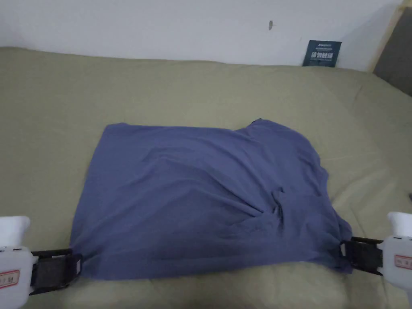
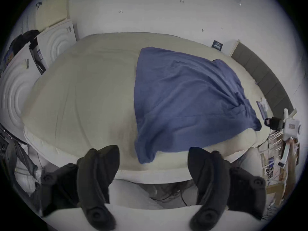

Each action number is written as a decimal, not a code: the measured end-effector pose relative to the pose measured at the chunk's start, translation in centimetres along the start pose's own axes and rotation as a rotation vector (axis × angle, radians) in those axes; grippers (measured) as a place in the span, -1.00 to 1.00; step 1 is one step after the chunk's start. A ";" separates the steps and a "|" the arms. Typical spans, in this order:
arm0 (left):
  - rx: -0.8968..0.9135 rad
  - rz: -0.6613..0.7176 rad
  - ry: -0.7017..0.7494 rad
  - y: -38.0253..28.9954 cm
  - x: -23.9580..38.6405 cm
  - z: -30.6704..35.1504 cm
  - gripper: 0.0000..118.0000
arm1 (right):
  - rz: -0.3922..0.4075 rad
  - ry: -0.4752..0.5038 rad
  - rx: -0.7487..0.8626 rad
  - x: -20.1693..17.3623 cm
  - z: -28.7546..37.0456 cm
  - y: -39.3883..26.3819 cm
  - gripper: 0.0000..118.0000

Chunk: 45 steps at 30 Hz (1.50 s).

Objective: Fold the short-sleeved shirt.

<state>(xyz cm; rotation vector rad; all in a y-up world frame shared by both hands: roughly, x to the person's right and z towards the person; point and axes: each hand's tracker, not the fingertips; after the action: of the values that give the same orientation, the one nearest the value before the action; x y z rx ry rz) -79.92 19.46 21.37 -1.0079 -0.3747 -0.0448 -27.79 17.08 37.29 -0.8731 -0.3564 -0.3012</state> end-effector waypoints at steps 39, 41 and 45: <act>-0.153 0.019 0.059 -0.2 0.2 -7.4 -0.90 | 0.118 -0.053 -0.100 1.7 -5.0 -0.9 -0.97; -0.150 0.022 0.061 -0.1 0.3 -7.1 -0.90 | 0.080 -0.058 -0.120 2.3 -6.2 -1.6 -0.99; -0.140 0.036 0.052 0.1 0.1 -6.6 -0.90 | -0.019 0.013 -0.103 3.2 -5.9 -2.4 -1.00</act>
<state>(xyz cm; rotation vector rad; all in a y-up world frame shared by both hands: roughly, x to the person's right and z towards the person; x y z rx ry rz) -77.90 14.05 18.19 -1.1497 -0.3091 -0.0648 -24.78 10.65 36.76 -0.9690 -0.3393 -0.3456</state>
